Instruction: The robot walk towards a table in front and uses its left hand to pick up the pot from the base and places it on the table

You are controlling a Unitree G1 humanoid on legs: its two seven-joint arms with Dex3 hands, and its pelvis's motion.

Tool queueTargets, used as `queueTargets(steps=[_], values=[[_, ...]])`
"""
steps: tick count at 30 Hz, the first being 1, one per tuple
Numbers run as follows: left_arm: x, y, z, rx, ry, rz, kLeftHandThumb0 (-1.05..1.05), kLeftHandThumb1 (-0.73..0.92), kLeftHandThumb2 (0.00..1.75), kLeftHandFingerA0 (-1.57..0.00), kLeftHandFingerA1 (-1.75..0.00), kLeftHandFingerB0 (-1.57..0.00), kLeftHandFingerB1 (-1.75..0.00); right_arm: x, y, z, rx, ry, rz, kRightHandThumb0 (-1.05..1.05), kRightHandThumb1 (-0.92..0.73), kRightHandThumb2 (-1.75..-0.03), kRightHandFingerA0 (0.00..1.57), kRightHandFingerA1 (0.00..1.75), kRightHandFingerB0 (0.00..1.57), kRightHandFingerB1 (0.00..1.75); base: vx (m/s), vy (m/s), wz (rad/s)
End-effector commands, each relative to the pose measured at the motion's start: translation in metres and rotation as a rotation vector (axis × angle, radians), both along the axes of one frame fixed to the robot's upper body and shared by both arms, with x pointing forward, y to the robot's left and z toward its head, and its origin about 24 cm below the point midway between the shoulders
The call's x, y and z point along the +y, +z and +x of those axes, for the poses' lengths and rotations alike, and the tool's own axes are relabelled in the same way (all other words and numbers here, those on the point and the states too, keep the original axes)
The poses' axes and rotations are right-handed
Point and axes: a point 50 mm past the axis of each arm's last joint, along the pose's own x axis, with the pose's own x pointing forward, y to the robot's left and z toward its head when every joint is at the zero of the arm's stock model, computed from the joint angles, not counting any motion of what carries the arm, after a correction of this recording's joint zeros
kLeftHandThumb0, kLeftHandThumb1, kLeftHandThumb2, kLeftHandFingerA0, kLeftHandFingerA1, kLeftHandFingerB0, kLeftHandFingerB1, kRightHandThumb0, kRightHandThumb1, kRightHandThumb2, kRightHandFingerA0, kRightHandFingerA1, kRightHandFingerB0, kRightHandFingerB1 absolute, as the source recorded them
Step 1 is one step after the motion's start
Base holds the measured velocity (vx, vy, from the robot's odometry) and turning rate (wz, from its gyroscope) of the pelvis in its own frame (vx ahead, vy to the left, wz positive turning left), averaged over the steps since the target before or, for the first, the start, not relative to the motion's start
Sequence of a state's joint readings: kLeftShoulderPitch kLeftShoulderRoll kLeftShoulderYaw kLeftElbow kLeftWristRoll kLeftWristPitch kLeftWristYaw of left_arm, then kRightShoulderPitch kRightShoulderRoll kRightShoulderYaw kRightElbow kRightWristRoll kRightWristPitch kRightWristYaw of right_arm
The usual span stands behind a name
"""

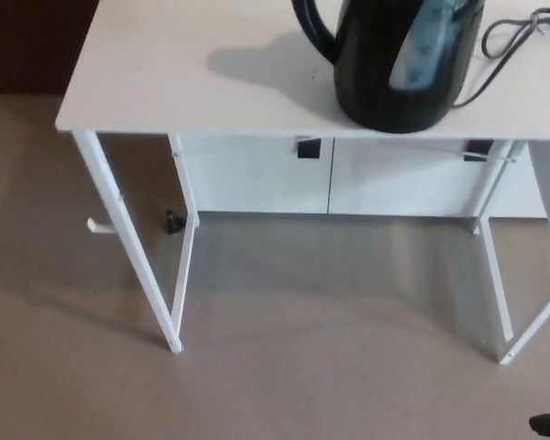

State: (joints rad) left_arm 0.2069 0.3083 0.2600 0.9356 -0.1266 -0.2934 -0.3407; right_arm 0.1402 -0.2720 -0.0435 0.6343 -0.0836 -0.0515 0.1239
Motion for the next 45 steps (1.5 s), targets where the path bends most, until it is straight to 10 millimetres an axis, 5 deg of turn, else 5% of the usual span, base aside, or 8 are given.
queueTargets(steps=[1,28,31,36,37,39,40,45], values=[[0.0066,0.0016,-0.0065,0.006,0.014,0.019,0.46,0.28,0.76,-0.32,-0.61,-0.38,-0.57,-0.002,-0.0045,-0.0074,0.015,-0.02,0.002,-0.77,-0.17,-0.93,0.53,0.88,0.37,0.77,0.21,-0.027,-0.05],[0.0071,0.0018,-0.0086,0.015,0.024,0.03,0.49,0.31,0.77,-0.37,-0.63,-0.44,-0.59,-0.0003,-0.0065,-0.005,0.028,0.008,-0.018,-0.74,-0.25,-1.02,0.48,0.84,0.31,0.73,0.21,-0.023,0.0],[0.0076,0.0022,-0.0098,0.019,0.025,0.03,0.48,0.31,0.77,-0.37,-0.62,-0.42,-0.58,0.0011,-0.0064,-0.0036,0.022,0.016,-0.024,-0.82,-0.24,-0.91,0.51,0.96,0.44,0.86,0.01,-0.05,-0.04],[0.0076,0.0025,-0.0091,0.011,0.024,0.034,0.49,0.31,0.77,-0.39,-0.63,-0.44,-0.59,0.0022,-0.0052,-0.0023,0.02,0.026,-0.031,-0.76,-0.24,-1.02,0.48,0.85,0.31,0.73,0.01,0.023,-0.01],[0.0078,0.0027,-0.0081,0.003,0.033,0.021,0.48,0.31,0.78,-0.38,-0.63,-0.44,-0.59,0.001,-0.0067,-0.0011,0.013,0.027,-0.031,-0.87,-0.25,-0.91,0.51,0.95,0.43,0.86,-0.01,0.118,-0.07],[0.0078,0.003,-0.0083,0.004,0.025,0.025,0.47,0.3,0.77,-0.38,-0.64,-0.44,-0.59,0.0014,-0.006,-0.001,0.007,0.027,-0.027,-0.81,-0.25,-1.04,0.47,0.86,0.3,0.74,0.1,0.113,-0.2],[0.0079,0.0031,-0.0082,0.007,0.023,0.029,0.46,0.3,0.77,-0.39,-0.63,-0.45,-0.59,0.0013,-0.0061,-0.0011,0.004,0.027,-0.024,-0.82,-0.24,-0.9,0.52,0.97,0.44,0.87,0.11,0.132,-0.24],[0.0077,0.0024,-0.0098,0.015,0.023,0.037,0.47,0.3,0.76,-0.42,-0.64,-0.47,-0.59,0.0011,-0.0068,-0.0012,0.007,0.027,-0.034,-0.83,-0.22,-0.92,0.54,0.96,0.46,0.87,0.05,0.052,0.11]])
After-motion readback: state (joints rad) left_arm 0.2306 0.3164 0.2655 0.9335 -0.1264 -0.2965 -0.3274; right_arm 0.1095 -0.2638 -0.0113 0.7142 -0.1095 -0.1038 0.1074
